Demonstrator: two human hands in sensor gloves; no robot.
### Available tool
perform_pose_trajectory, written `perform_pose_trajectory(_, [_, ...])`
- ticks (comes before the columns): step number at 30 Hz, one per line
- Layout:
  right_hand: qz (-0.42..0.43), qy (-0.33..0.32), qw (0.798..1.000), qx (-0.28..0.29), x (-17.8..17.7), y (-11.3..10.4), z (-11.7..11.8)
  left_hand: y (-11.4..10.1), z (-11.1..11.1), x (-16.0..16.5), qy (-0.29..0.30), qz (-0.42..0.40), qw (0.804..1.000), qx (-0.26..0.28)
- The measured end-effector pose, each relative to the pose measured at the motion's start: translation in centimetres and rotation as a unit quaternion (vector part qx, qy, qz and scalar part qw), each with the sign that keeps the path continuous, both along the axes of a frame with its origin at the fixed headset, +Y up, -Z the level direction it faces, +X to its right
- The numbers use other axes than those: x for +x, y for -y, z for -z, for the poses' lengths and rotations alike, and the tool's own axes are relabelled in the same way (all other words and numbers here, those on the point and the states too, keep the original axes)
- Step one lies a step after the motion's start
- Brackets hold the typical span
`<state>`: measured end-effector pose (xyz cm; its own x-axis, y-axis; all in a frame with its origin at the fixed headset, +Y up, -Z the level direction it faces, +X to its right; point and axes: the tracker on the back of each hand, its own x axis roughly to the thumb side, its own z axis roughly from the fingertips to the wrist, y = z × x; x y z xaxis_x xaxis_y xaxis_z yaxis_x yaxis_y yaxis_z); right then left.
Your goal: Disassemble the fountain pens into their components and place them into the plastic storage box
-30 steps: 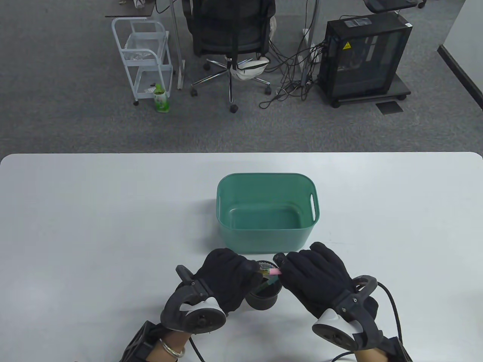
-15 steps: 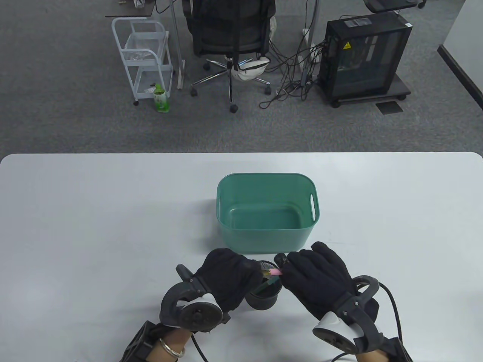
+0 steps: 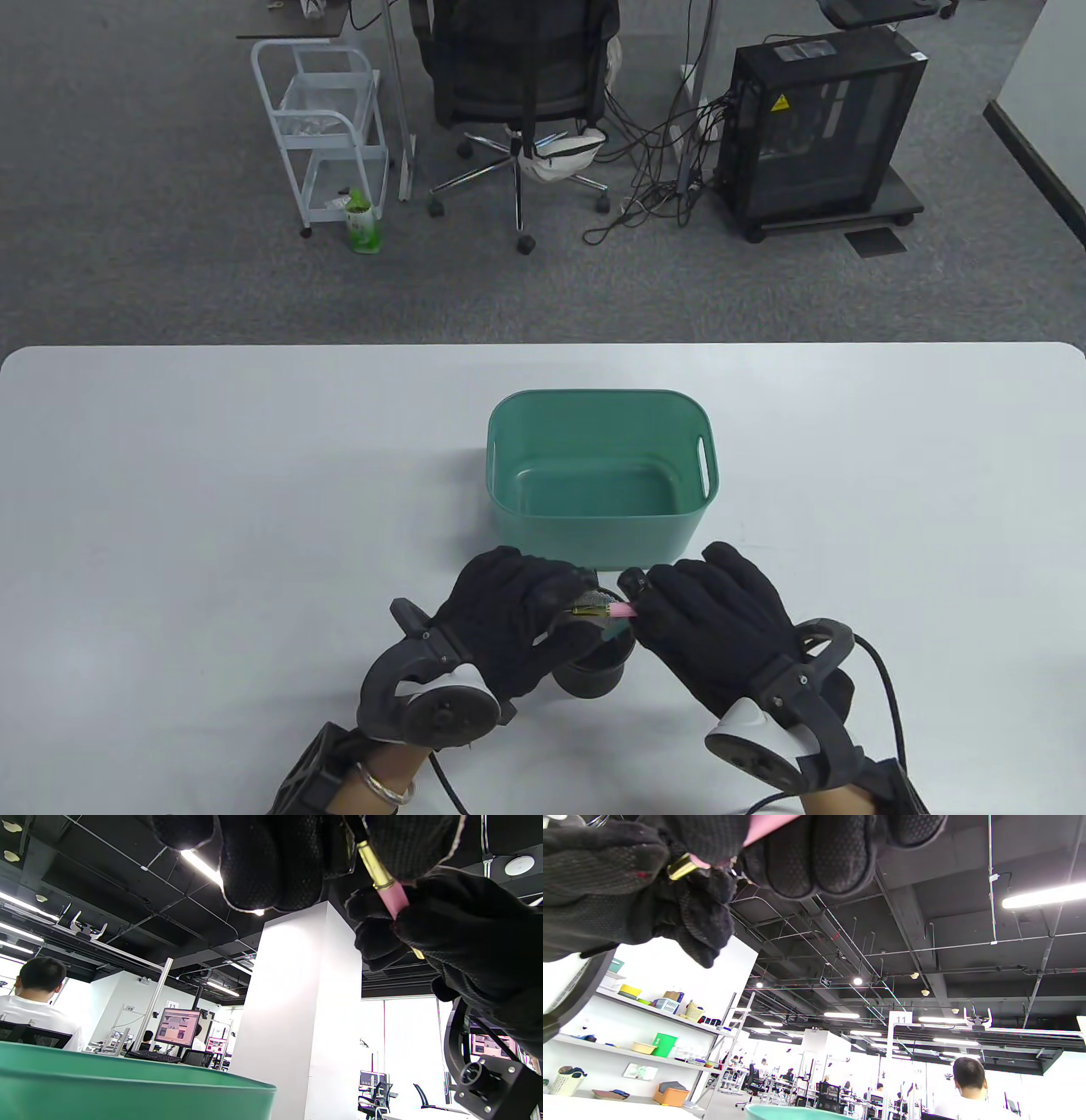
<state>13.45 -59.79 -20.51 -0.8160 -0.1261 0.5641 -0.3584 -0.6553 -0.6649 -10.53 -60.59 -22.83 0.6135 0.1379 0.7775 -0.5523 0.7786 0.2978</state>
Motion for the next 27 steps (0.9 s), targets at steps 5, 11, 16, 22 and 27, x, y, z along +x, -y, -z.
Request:
perform_pose_trajectory(5, [-0.002,0.0,1.0,-0.001,-0.02,0.02,0.02,0.04,-0.06,0.06,-0.001,0.002,1.0,0.004])
perform_pose_trajectory(11, [-0.007,0.002,1.0,0.001,-0.06,0.0,0.03,0.08,-0.02,0.09,0.005,0.0,1.0,0.001])
perform_pose_trajectory(16, [-0.007,0.0,1.0,0.002,-0.11,0.05,0.02,0.07,0.03,0.08,0.01,-0.003,1.0,0.0])
perform_pose_trajectory(22, [-0.008,-0.001,1.0,0.001,-0.14,0.09,-0.01,0.11,0.1,0.09,0.013,-0.007,1.0,0.0])
perform_pose_trajectory(27, [-0.008,-0.003,1.0,0.002,-0.17,0.12,-0.09,0.13,0.15,0.13,0.017,-0.01,1.0,0.001])
